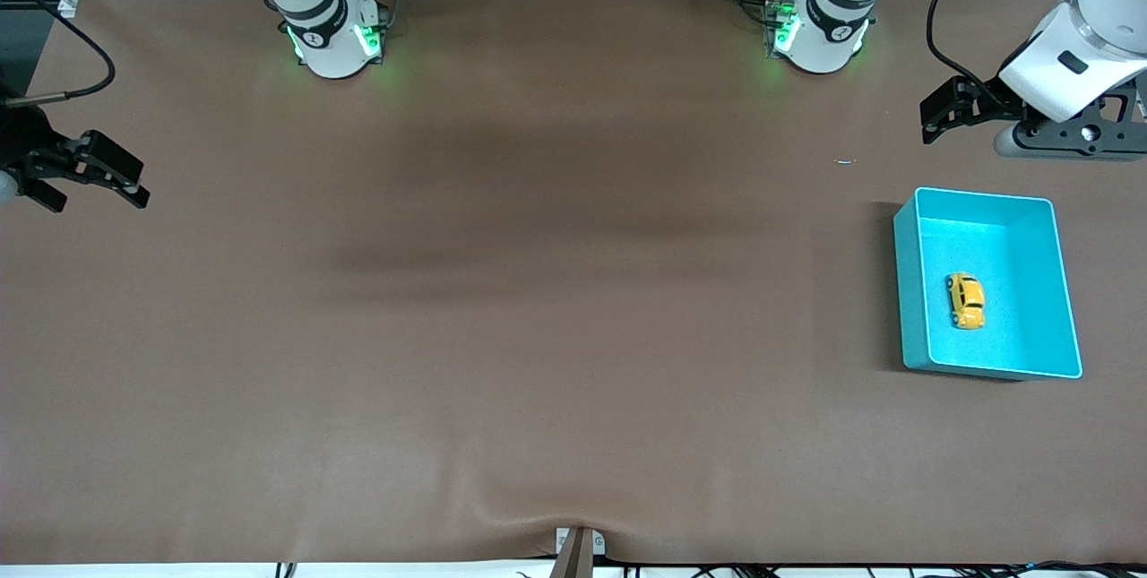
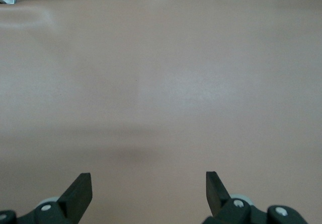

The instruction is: Wind and store yellow beetle car

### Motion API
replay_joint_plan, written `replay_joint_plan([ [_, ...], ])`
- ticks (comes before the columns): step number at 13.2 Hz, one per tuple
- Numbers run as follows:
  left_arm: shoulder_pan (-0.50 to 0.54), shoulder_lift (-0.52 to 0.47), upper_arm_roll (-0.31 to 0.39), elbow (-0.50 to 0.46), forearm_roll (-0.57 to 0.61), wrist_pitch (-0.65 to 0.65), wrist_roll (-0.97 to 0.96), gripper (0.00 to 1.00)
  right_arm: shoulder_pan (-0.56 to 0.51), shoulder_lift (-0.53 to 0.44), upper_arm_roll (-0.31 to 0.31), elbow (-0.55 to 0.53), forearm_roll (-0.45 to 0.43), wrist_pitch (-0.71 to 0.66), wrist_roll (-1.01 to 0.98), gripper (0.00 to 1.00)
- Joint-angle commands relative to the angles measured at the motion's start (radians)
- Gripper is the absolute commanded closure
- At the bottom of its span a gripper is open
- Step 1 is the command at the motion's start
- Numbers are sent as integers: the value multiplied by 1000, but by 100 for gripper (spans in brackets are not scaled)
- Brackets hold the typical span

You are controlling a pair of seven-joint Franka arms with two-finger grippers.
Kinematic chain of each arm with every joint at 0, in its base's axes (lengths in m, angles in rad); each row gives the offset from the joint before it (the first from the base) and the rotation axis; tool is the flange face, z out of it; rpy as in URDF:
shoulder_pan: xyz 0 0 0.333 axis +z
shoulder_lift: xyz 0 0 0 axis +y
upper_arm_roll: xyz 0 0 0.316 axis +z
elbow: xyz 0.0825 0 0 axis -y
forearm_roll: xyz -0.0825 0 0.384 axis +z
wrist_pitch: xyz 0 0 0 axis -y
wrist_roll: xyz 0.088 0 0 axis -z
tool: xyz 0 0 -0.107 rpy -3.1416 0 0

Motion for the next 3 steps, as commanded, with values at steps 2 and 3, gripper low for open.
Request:
replay_joint_plan([
  [2,3,12,1,31,-16,-23,12,0,23,-6,-6,-1,6,8,18,0],
  [3,3,12,1,31,-16,-23,12,0,24,-8,-6,-1,6,9,18,0],
])
